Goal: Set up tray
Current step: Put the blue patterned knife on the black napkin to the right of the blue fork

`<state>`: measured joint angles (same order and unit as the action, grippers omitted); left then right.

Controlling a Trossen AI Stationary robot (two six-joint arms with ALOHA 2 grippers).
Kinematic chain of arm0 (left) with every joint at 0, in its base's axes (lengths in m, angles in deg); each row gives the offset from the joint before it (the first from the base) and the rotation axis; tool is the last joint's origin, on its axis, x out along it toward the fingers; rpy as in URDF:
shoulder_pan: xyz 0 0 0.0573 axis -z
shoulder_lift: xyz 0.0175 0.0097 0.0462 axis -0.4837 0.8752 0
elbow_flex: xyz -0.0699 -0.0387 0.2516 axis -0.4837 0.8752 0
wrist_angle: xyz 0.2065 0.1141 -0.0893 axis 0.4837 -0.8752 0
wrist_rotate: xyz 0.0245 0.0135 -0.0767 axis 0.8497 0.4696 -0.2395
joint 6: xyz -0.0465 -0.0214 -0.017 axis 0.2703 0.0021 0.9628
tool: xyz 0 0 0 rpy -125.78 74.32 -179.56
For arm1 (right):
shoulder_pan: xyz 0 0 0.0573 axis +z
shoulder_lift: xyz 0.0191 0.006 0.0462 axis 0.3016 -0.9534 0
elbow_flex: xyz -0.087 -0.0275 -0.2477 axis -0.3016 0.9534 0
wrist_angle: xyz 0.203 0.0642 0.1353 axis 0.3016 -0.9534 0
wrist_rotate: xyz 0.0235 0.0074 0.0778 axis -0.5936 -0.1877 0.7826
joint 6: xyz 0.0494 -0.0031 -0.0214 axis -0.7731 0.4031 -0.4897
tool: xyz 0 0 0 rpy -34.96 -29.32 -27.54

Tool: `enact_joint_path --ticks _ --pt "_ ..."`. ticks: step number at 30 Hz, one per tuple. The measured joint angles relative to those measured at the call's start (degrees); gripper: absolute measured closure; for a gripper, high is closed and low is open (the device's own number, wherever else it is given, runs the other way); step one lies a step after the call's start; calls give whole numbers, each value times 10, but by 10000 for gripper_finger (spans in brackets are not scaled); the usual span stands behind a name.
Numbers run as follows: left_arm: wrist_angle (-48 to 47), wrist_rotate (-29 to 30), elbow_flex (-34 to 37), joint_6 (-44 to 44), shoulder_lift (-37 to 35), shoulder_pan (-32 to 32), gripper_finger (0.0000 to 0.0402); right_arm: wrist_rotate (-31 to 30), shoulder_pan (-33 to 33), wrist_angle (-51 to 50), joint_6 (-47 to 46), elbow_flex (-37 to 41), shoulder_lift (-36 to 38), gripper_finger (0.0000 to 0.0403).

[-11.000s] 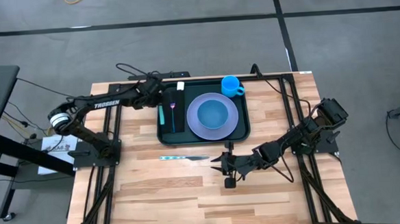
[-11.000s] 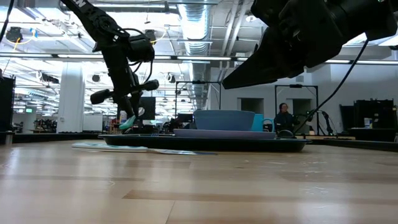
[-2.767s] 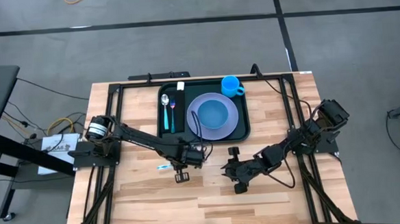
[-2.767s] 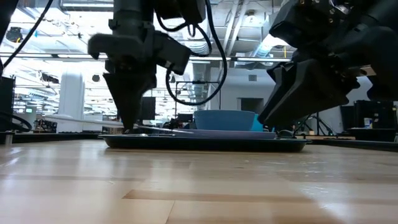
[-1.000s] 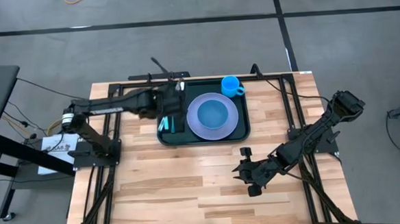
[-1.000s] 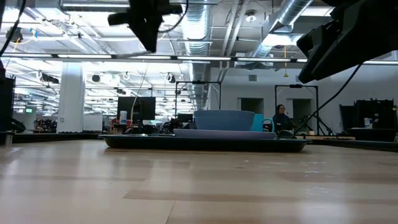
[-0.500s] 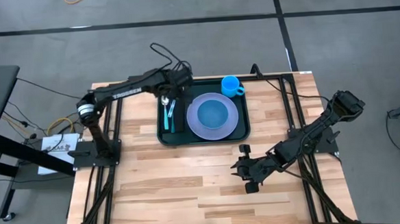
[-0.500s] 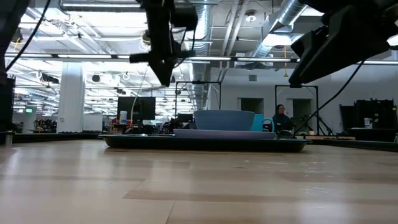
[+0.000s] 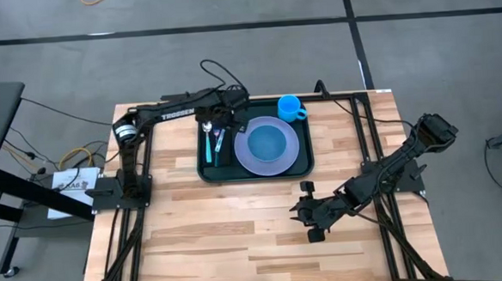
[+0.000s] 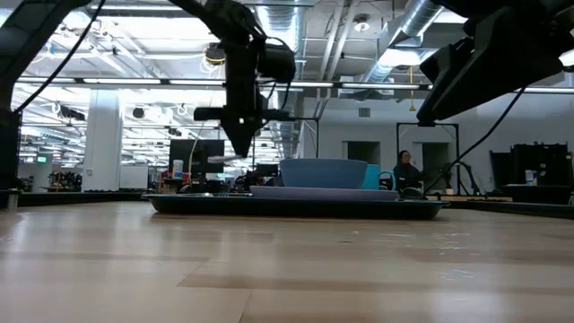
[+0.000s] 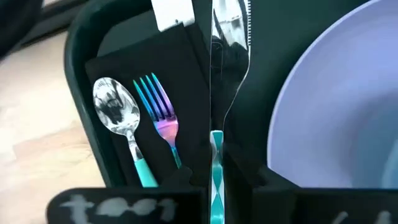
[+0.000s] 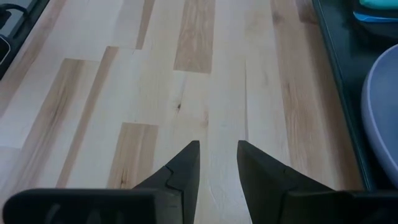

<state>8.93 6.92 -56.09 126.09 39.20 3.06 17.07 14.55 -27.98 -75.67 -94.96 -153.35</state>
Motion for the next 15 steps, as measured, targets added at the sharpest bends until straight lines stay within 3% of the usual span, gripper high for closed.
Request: enact_joint_path --ticks 10,15 --pt "30 -15 2 75 31 0 397 1 0 0 0 0 0 303" --pt "29 28 12 113 31 17 397 2 0 -4 0 0 0 303"
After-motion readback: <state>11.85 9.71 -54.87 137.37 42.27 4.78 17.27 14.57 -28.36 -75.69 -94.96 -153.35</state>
